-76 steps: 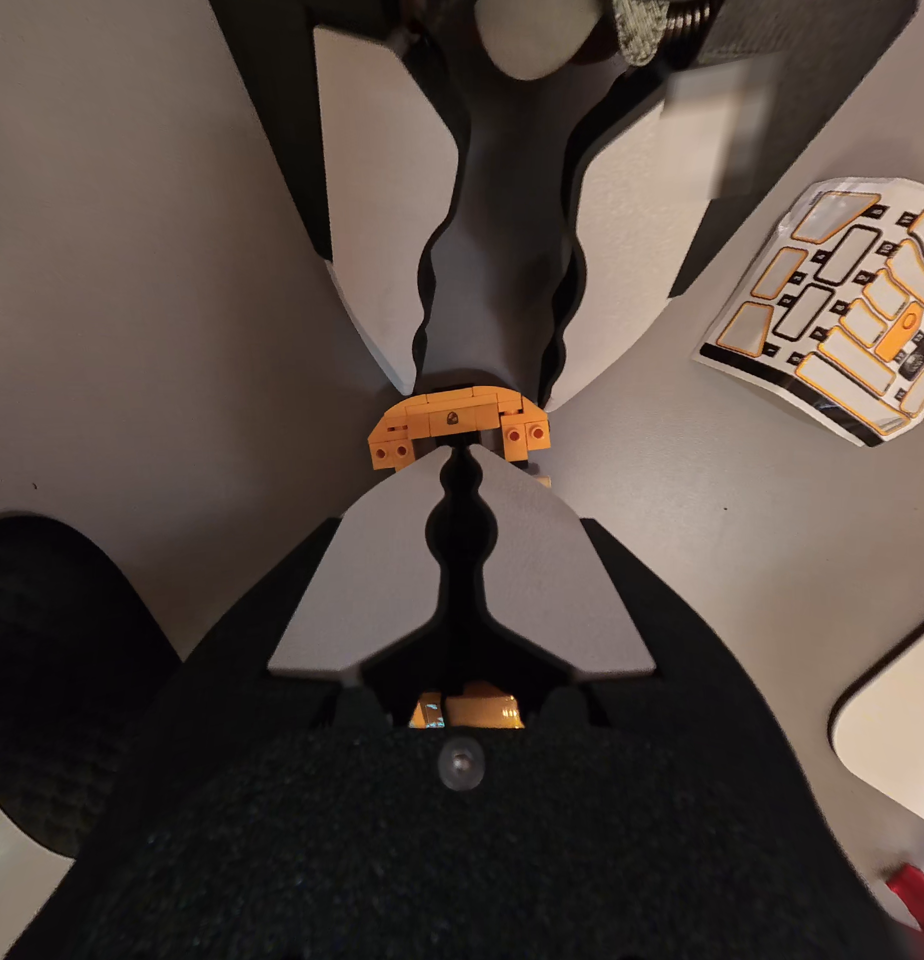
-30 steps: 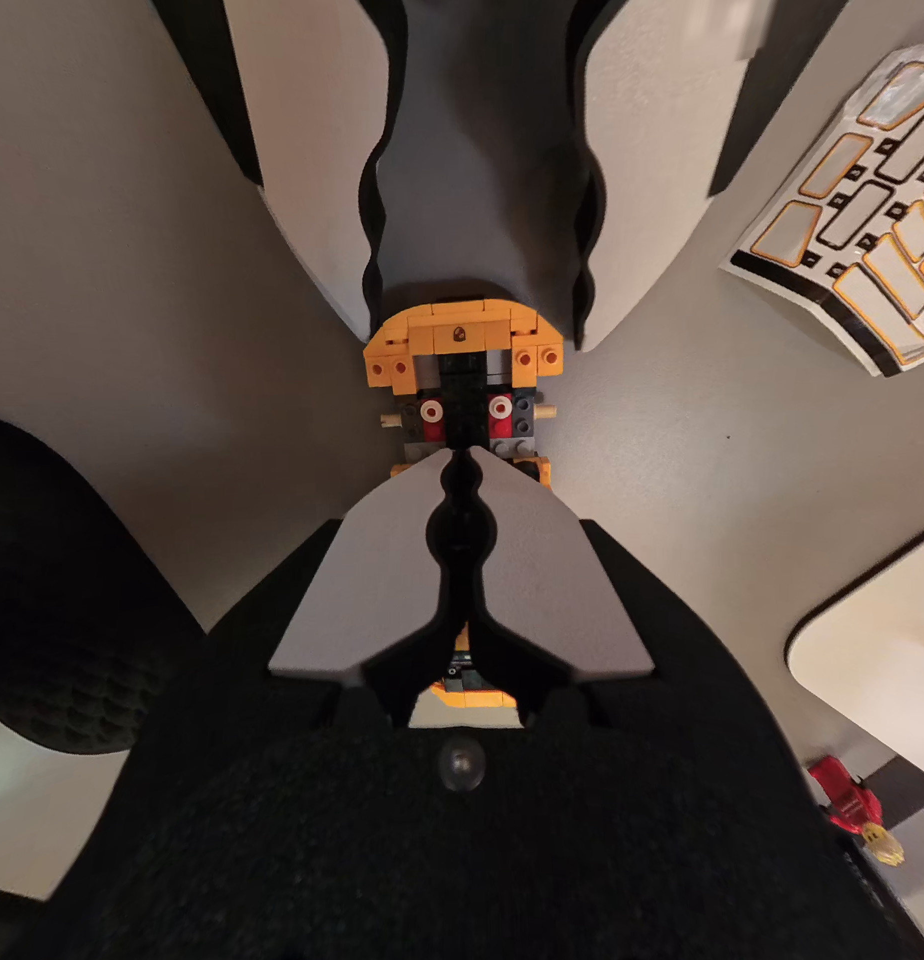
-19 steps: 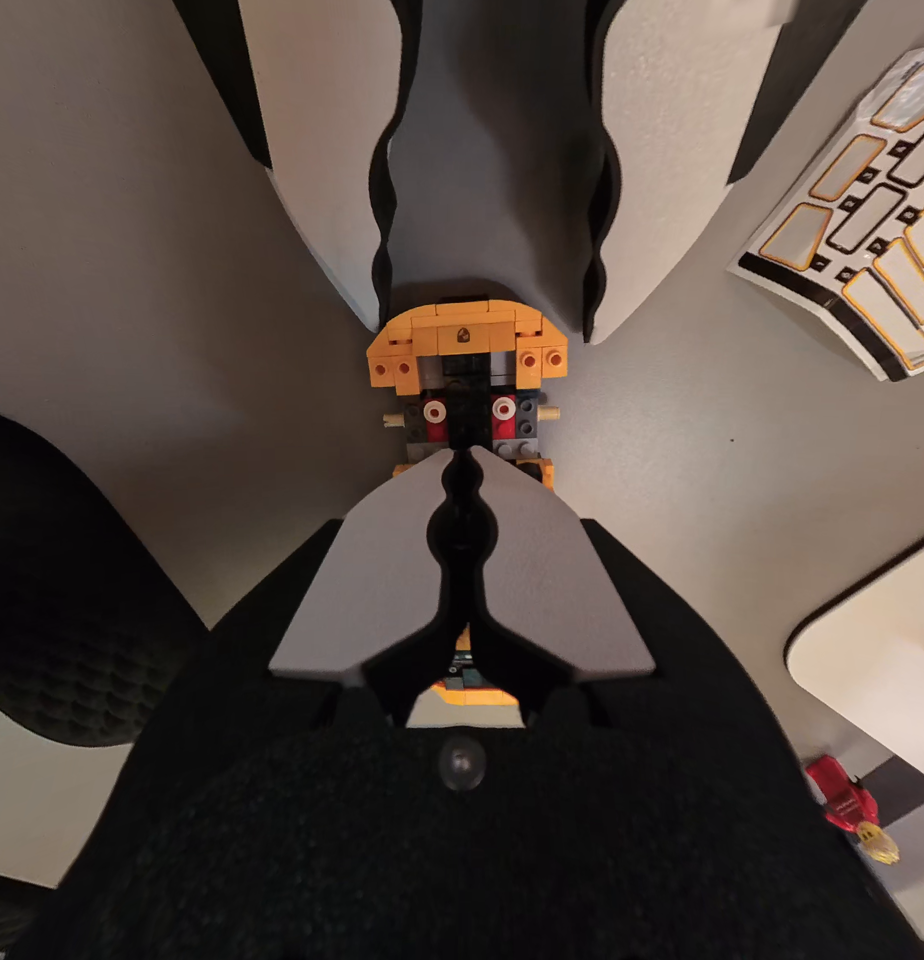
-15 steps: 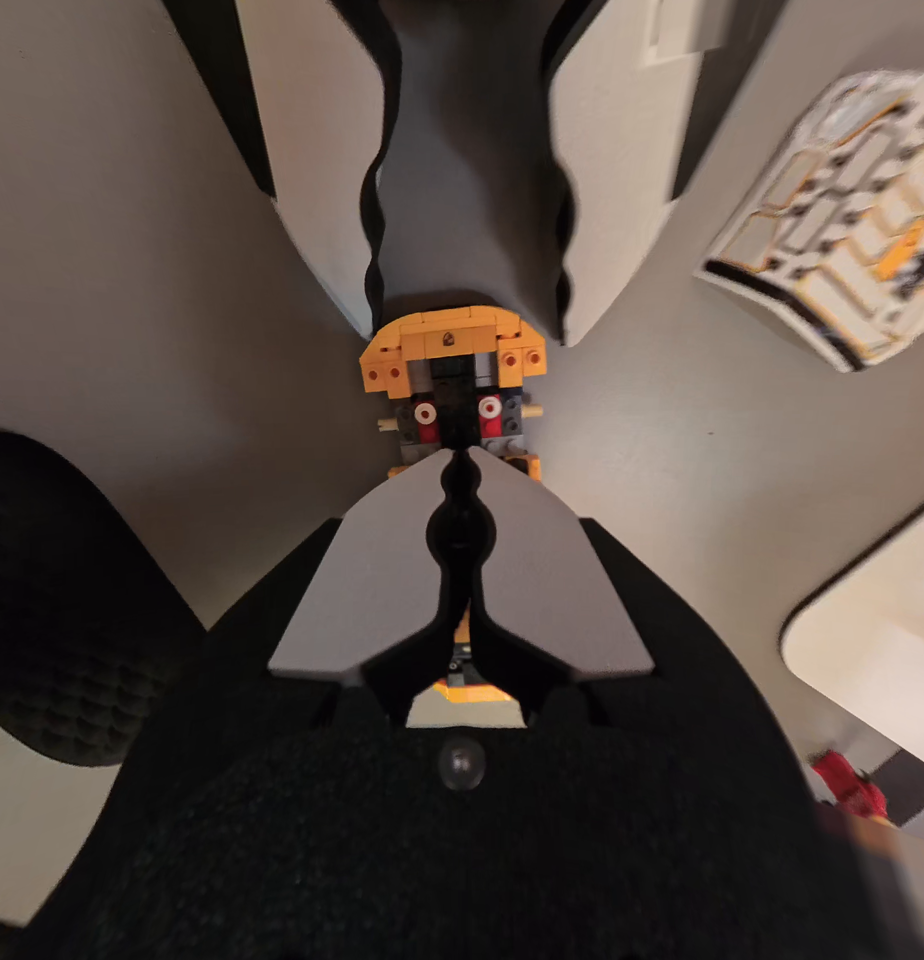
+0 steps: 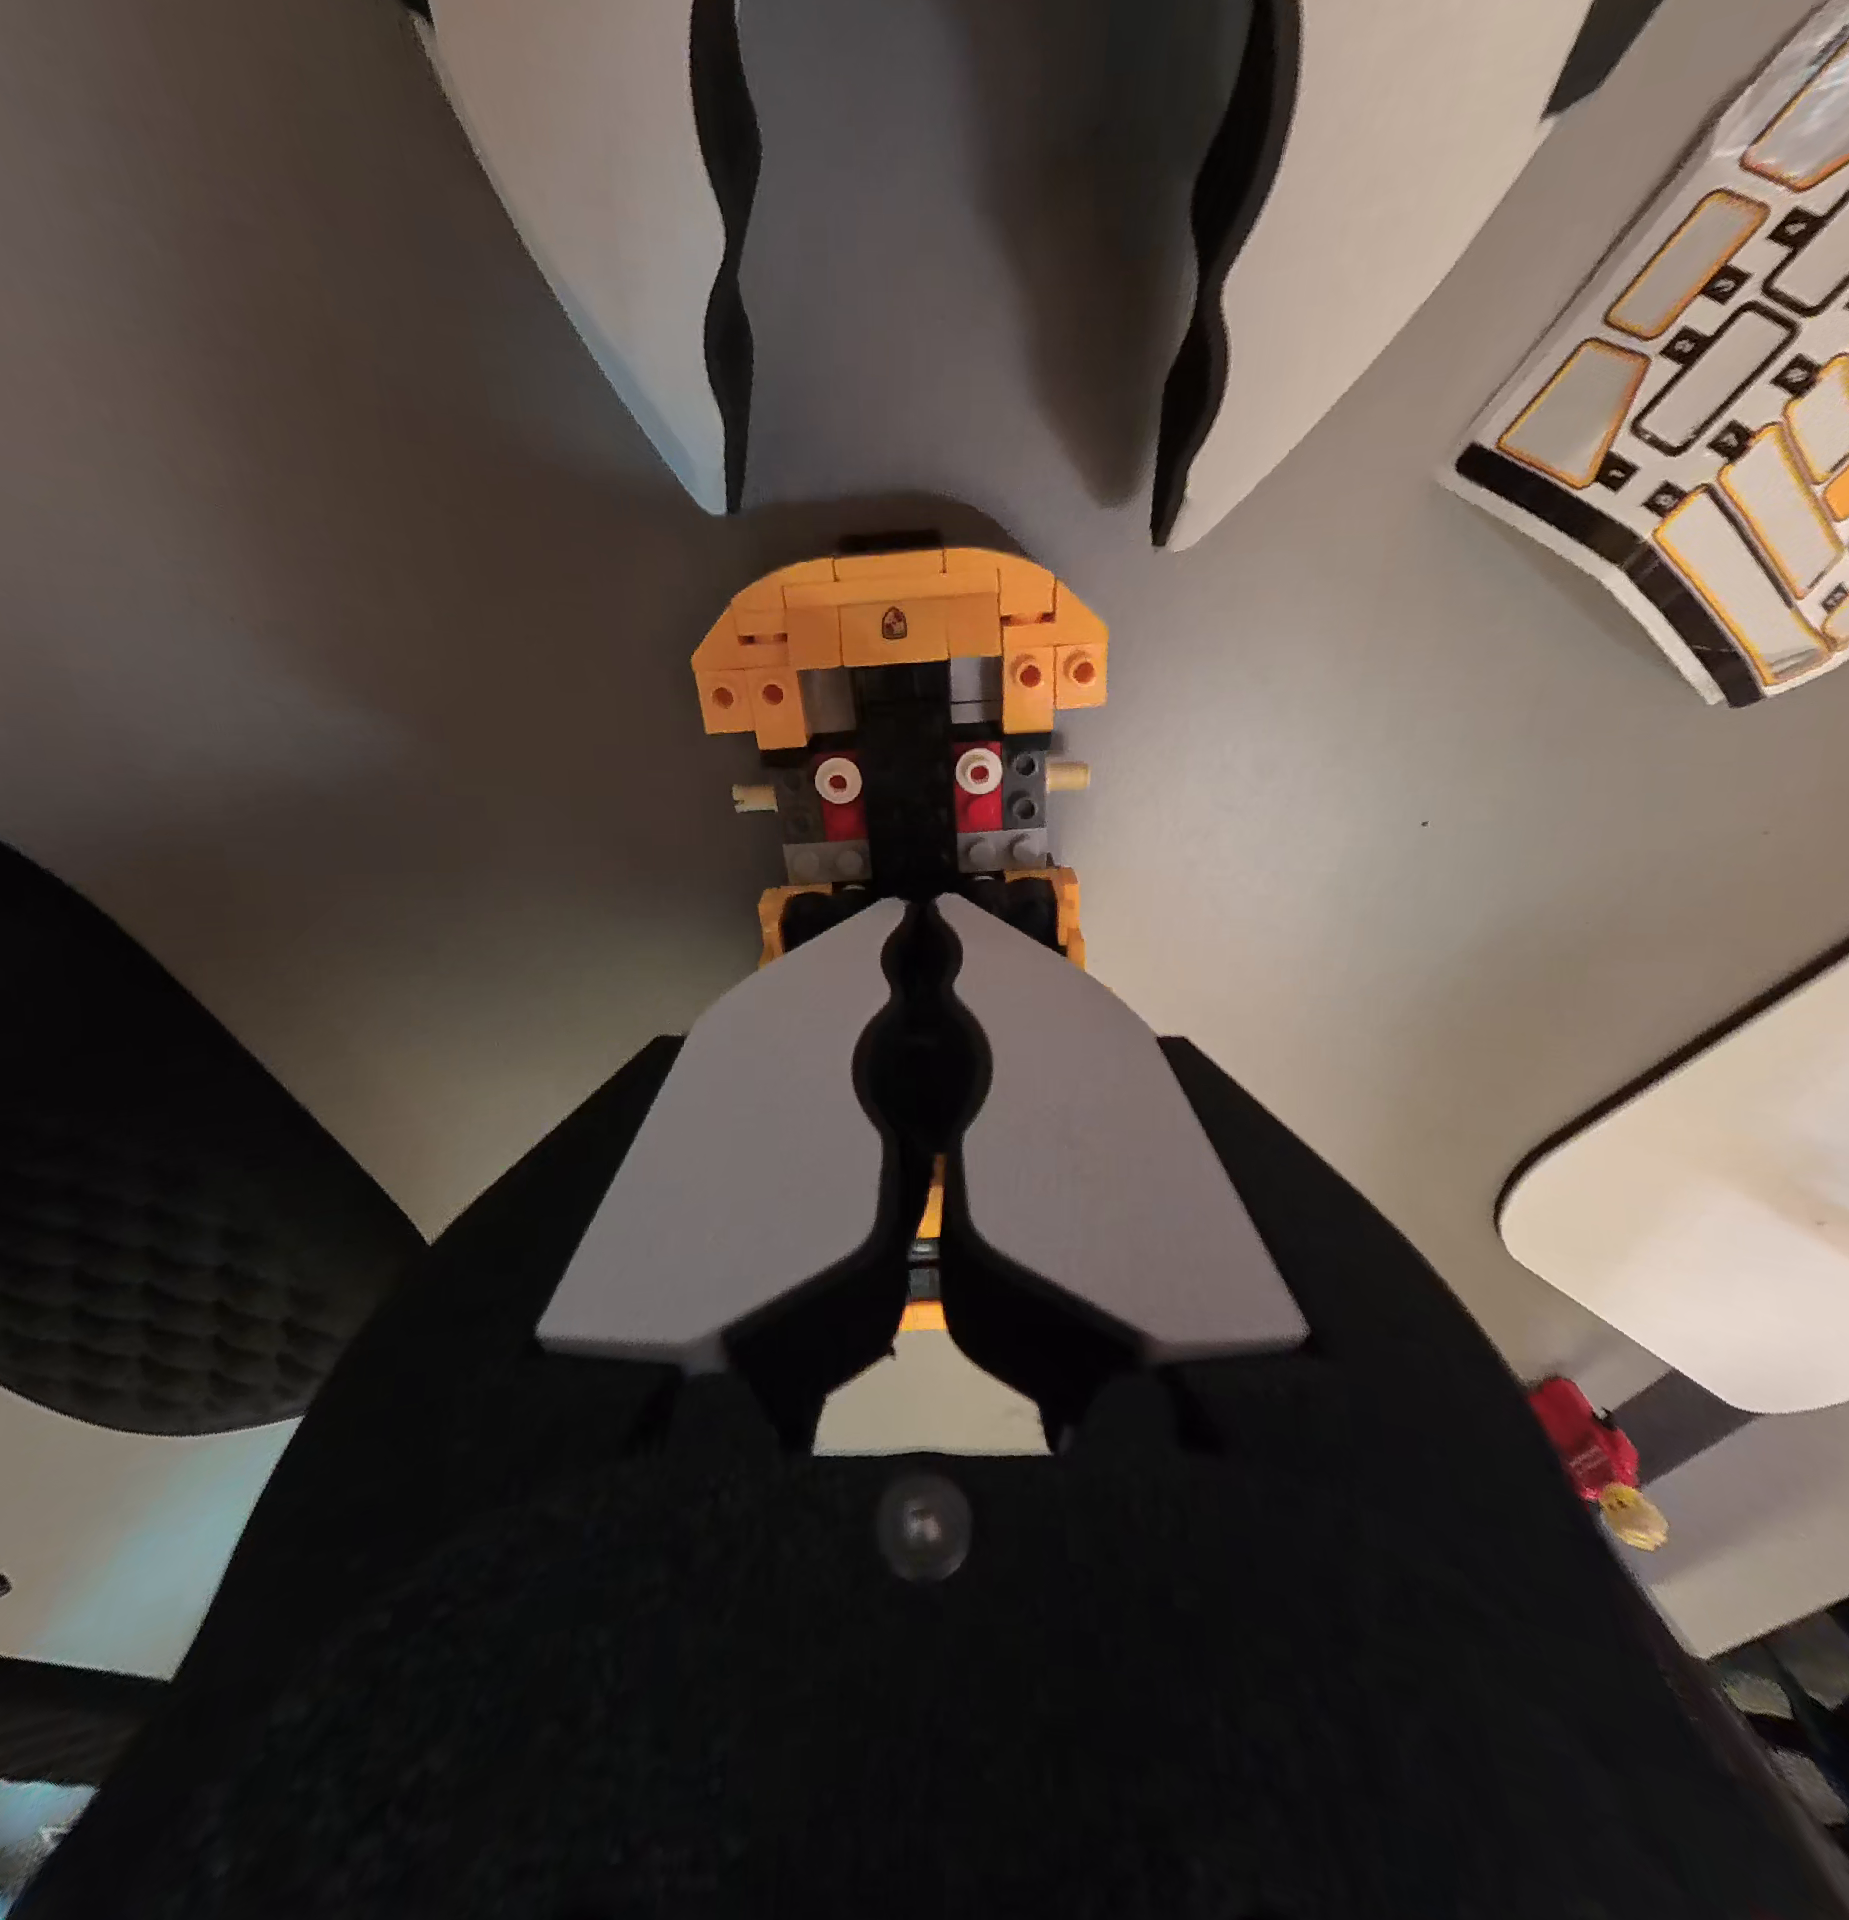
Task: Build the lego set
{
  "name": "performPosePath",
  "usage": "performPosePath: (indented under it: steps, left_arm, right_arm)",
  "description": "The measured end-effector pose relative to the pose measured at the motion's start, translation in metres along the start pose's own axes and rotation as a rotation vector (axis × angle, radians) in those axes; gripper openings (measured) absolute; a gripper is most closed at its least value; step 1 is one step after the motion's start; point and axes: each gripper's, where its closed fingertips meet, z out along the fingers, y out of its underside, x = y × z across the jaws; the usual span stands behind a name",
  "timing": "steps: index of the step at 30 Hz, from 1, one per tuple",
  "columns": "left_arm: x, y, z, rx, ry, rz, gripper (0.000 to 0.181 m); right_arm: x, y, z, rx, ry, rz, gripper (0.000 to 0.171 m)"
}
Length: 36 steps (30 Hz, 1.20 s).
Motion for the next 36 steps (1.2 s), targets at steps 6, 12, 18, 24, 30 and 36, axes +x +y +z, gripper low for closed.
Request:
performPosePath:
  steps: [6, 12, 18, 24, 30, 36]
  left_arm:
    - [-0.001, 0.006, -0.006, -0.01, -0.002, 0.004, 0.062]
    - [0.0, 0.007, -0.01, -0.001, 0.009, -0.003, 0.06]
    - [0.002, 0.006, -0.011, 0.002, 0.017, 0.001, 0.06]
    - [0.002, 0.005, -0.01, 0.005, 0.015, 0.0, 0.06]
    - [0.003, 0.006, -0.006, -0.005, 0.012, 0.001, 0.06]
    - [0.003, 0.006, -0.007, -0.001, 0.011, -0.001, 0.06]
  right_arm:
    - [0.003, -0.006, 0.002, -0.013, 0.007, -0.005, 0.0]
    - [0.005, -0.004, 0.004, -0.037, -0.009, 0.023, 0.0]
    - [0.005, -0.005, 0.004, -0.071, -0.021, 0.025, 0.0]
    - [0.006, -0.005, 0.003, -0.025, 0.042, 0.014, 0.0]
    - [0.009, -0.034, -0.014, 0.144, 0.06, 0.025, 0.0]
    - [0.007, -0.035, 0.0, 0.13, 0.037, 0.032, 0.0]
